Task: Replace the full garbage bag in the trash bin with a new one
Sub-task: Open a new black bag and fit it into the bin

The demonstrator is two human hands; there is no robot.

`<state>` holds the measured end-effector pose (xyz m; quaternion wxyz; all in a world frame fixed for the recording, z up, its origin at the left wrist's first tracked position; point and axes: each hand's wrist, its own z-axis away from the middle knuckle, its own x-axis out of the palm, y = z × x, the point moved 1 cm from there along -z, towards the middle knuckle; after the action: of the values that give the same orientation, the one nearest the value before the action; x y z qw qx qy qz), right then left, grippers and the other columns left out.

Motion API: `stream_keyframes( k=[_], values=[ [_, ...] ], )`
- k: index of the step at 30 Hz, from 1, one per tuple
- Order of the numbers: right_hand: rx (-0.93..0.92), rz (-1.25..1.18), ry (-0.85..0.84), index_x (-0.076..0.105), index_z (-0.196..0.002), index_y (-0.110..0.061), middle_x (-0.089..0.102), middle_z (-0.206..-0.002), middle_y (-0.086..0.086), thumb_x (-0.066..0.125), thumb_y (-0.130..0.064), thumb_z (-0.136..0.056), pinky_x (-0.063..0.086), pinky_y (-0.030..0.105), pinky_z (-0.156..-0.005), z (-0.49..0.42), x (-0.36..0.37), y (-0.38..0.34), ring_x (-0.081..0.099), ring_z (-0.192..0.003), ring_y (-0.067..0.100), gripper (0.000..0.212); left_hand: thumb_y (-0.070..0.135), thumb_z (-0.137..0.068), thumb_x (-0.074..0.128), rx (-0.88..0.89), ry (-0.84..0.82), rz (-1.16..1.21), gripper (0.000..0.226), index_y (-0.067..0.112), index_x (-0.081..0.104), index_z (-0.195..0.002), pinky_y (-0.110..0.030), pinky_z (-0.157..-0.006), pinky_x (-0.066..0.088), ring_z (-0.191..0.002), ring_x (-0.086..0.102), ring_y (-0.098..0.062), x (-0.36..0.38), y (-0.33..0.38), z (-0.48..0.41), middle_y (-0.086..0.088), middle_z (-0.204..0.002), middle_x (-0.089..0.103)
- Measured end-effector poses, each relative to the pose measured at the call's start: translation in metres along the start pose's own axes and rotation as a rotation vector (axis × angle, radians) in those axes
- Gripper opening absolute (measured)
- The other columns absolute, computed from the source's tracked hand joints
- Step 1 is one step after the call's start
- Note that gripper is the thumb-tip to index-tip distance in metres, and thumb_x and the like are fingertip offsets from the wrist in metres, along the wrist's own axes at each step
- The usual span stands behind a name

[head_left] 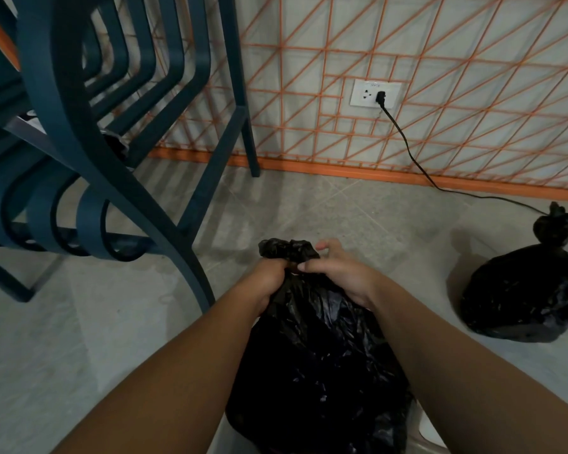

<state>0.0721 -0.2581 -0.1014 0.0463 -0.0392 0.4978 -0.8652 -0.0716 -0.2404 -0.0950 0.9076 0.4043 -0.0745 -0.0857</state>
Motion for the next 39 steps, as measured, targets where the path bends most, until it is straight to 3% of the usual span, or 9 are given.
stream_keyframes(
  k=[5, 10, 14, 18, 23, 27, 30, 35, 39],
  values=[
    [0.008, -0.081, -0.072, 0.057, -0.069, -0.018, 0.059, -0.07, 0.005, 0.047, 0.012, -0.079, 0.048, 0.025, -0.06, 0.006, -0.003, -0.004, 0.057, -0.068, 0.018, 0.033, 0.008, -0.087, 0.05, 0.045, 0.056, -0.029, 0.019, 0.007, 0.068, -0.084, -0.029, -0.061, 0.053, -0.067, 0.066, -0.027, 0.005, 0.001, 0.003, -0.016, -0.079, 0.069],
    [0.142, 0.051, 0.0, 0.071, -0.077, -0.017, 0.071, -0.073, 0.007, 0.057, -0.015, -0.081, 0.052, 0.025, -0.065, 0.002, 0.01, -0.011, 0.068, -0.071, 0.021, 0.015, 0.001, -0.09, 0.051, 0.293, 0.11, -0.119, 0.02, -0.004, 0.061, -0.107, -0.023, -0.064, 0.047, -0.076, 0.062, -0.02, 0.008, 0.005, 0.005, -0.024, -0.098, 0.064],
    [0.121, 0.102, -0.084, 0.072, -0.099, -0.024, 0.077, -0.094, 0.0, 0.07, -0.054, -0.07, 0.054, 0.026, -0.078, -0.001, 0.012, -0.01, 0.073, -0.088, 0.014, 0.042, 0.006, -0.088, 0.06, 0.401, -0.019, -0.265, 0.068, 0.001, 0.021, -0.144, -0.015, -0.077, 0.041, -0.101, 0.057, -0.016, 0.01, 0.005, 0.004, -0.008, -0.115, 0.058],
    [-0.011, 0.144, 0.067, 0.072, -0.106, -0.013, 0.074, -0.095, 0.006, 0.066, -0.035, -0.085, 0.053, 0.021, -0.077, -0.005, 0.016, -0.012, 0.07, -0.085, 0.014, 0.03, 0.017, -0.081, 0.071, 0.363, -0.118, -0.395, 0.103, 0.02, -0.006, -0.151, -0.017, -0.092, 0.035, -0.117, 0.045, -0.006, 0.002, -0.001, 0.002, 0.009, -0.126, 0.046],
    [-0.079, 0.03, 0.127, 0.072, -0.106, -0.009, 0.071, -0.088, 0.004, 0.059, -0.019, -0.092, 0.049, 0.009, -0.055, -0.001, 0.016, -0.013, 0.065, -0.069, 0.004, 0.021, 0.028, -0.076, 0.075, 0.097, -0.01, -0.258, 0.062, 0.012, 0.045, -0.128, -0.026, -0.075, 0.052, -0.093, 0.066, -0.016, -0.009, 0.003, 0.006, -0.005, -0.107, 0.067],
    [-0.047, -0.046, 0.135, 0.069, -0.11, -0.003, 0.071, -0.088, 0.007, 0.06, -0.02, -0.092, 0.05, 0.011, -0.051, 0.002, 0.018, -0.015, 0.066, -0.068, 0.008, 0.026, 0.048, -0.085, 0.06, -0.262, -0.289, -0.301, 0.036, 0.016, 0.073, -0.095, -0.03, -0.076, 0.057, -0.089, 0.071, -0.022, -0.017, -0.001, 0.012, -0.006, -0.094, 0.076],
    [-0.029, -0.044, 0.136, 0.071, -0.101, -0.006, 0.071, -0.076, 0.002, 0.061, -0.023, -0.091, 0.049, 0.013, -0.05, 0.004, 0.018, -0.015, 0.068, -0.06, 0.007, 0.022, 0.03, -0.093, 0.054, -0.19, -0.234, -0.147, 0.024, 0.011, 0.069, -0.092, -0.024, -0.055, 0.056, -0.064, 0.072, -0.019, -0.012, 0.001, 0.009, -0.006, -0.073, 0.075],
    [-0.086, 0.002, 0.088, 0.074, -0.079, -0.014, 0.074, -0.064, -0.004, 0.069, -0.033, -0.084, 0.05, 0.013, -0.053, 0.005, 0.018, -0.013, 0.069, -0.061, 0.005, 0.02, 0.022, -0.098, 0.046, -0.038, -0.142, -0.032, 0.022, 0.013, 0.066, -0.101, -0.03, -0.071, 0.055, -0.08, 0.068, -0.023, -0.006, 0.0, 0.006, -0.01, -0.091, 0.071],
    [-0.075, 0.116, 0.075, 0.075, -0.071, -0.026, 0.075, -0.069, -0.012, 0.076, -0.041, -0.074, 0.047, 0.007, -0.054, 0.005, 0.02, -0.012, 0.069, -0.066, -0.003, 0.015, 0.021, -0.095, 0.05, 0.048, -0.2, 0.003, 0.019, 0.023, 0.068, -0.089, -0.024, -0.057, 0.057, -0.07, 0.072, -0.015, -0.007, -0.003, 0.006, -0.001, -0.077, 0.075]
  ],
)
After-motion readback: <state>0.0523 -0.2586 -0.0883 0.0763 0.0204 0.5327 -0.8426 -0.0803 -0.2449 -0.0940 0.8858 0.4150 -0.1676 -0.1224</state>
